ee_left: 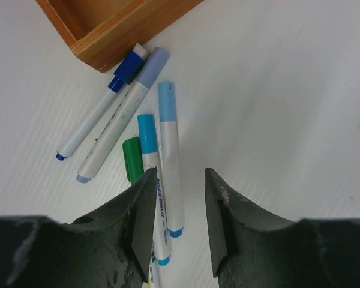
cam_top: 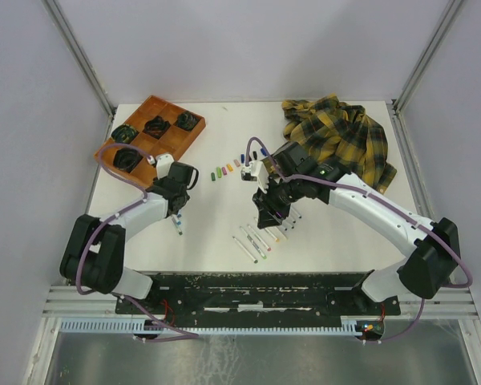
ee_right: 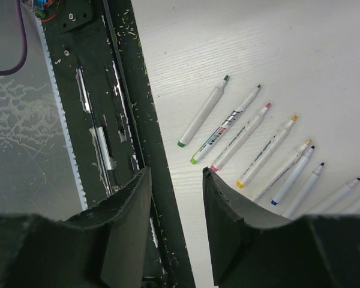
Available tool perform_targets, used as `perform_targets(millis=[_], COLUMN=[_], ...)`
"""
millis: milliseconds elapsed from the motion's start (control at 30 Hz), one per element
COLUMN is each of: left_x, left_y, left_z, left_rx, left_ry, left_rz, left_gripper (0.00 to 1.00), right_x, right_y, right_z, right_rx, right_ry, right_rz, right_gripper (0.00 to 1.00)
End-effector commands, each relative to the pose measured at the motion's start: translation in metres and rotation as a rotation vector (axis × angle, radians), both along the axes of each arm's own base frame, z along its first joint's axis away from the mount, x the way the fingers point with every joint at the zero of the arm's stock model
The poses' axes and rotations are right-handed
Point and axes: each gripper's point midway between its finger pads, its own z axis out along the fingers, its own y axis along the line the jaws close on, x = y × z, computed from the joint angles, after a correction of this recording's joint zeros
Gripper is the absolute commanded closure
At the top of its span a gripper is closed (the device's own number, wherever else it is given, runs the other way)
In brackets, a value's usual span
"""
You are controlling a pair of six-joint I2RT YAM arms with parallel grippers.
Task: Open the pen caps
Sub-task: Pick up the pen from the center of the board.
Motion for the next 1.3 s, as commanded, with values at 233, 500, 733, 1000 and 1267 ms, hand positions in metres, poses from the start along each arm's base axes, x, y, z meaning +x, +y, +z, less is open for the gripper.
perform_targets(millis=[233, 500, 733, 1000, 1267], left_x=[0.019, 0.020, 0.020, 0.016, 0.013], left_y=[0.012, 0.009, 0.007, 0.006, 0.001], left_z=[-0.013, -0.022, -0.025, -0.033, -0.040], left_rx=[0.045, 0.020, 0.011, 0.001, -0.031], left_ry=[0.047, 0.069, 0.078, 0.097, 0.105], left_rz=[0.015, 0.000, -0.007, -0.002, -0.021], left_gripper=[0.59, 0.61, 0.63, 0.68, 0.68], right_x=[0.000, -0.001, -0.001, -0.001, -0.001], right_y=[0.004, 0.005, 0.005, 0.004, 0.005], right_z=[0.005, 0.004, 0.005, 0.006, 0.006], right_rx=[0.042, 0.043, 0.046, 0.049, 0.054], right_ry=[0.005, 0.021, 0.024, 0.025, 0.030], right_rz=[0.024, 0.027, 0.026, 0.024, 0.024], right_gripper=[0.53, 0.53, 0.53, 0.52, 0.52])
